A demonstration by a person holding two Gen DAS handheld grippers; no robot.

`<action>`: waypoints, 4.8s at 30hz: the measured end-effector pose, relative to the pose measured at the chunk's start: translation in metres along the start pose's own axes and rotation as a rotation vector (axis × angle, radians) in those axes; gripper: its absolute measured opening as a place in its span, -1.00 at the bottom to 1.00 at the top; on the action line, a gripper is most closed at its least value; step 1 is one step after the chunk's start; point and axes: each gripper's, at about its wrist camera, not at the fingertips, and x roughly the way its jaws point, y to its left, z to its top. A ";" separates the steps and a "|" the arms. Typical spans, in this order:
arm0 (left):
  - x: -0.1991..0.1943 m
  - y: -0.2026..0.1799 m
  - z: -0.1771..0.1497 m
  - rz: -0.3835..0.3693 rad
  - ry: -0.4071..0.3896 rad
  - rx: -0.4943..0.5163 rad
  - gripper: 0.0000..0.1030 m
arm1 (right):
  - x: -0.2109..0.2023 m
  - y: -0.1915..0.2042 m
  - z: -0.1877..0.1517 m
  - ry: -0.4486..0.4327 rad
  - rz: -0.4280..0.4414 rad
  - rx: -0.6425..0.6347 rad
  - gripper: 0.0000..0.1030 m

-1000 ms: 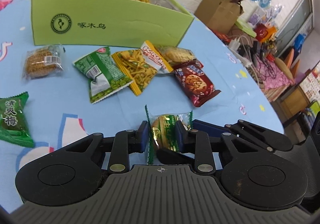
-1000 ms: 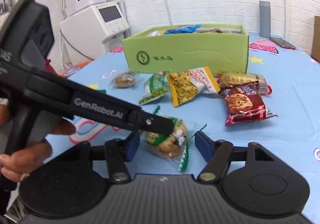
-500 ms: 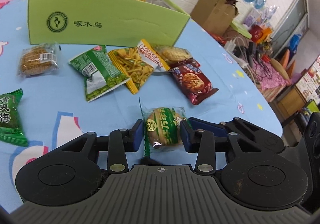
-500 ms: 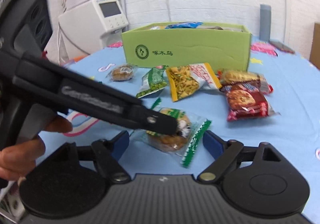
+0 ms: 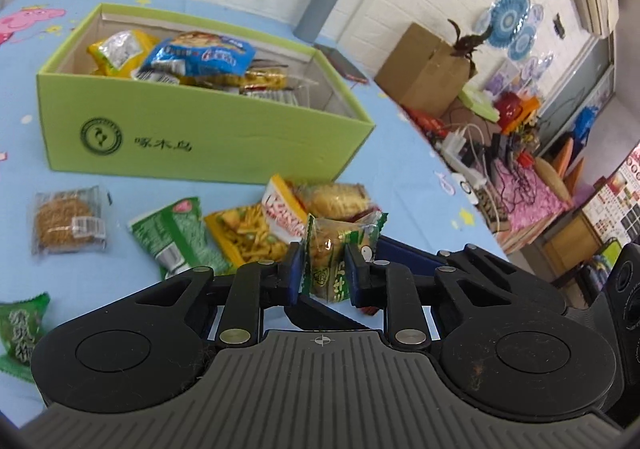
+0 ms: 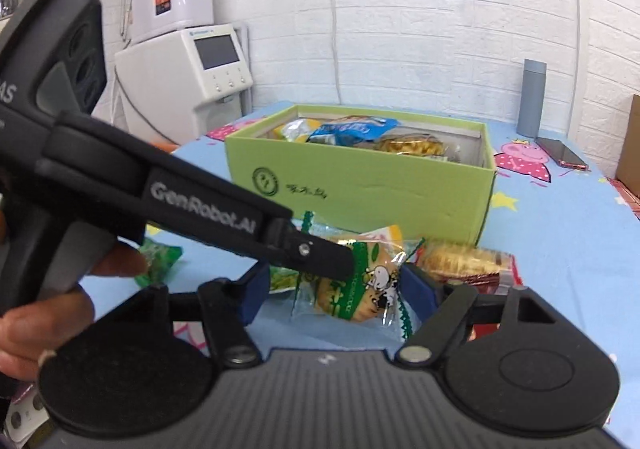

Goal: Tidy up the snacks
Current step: 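Lift the cake pack with the left gripper and release it into the box, then move the left gripper back to the brown cookie pack, then grasp the brown cookie pack with the left gripper, then carry the brown cookie pack with the left gripper and release it into the box, then move the left gripper over the yellow-and-white chip bag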

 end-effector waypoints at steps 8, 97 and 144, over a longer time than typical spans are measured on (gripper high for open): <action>0.006 -0.005 0.063 0.005 -0.086 0.032 -0.97 | 0.019 -0.016 0.049 -0.071 -0.018 -0.066 0.57; 0.014 -0.012 -0.040 -0.046 0.123 0.035 -0.67 | -0.031 -0.009 -0.051 0.102 0.046 0.092 0.42; 0.027 0.038 0.048 0.035 0.055 0.070 -0.12 | 0.084 -0.032 0.029 0.098 0.137 -0.163 0.81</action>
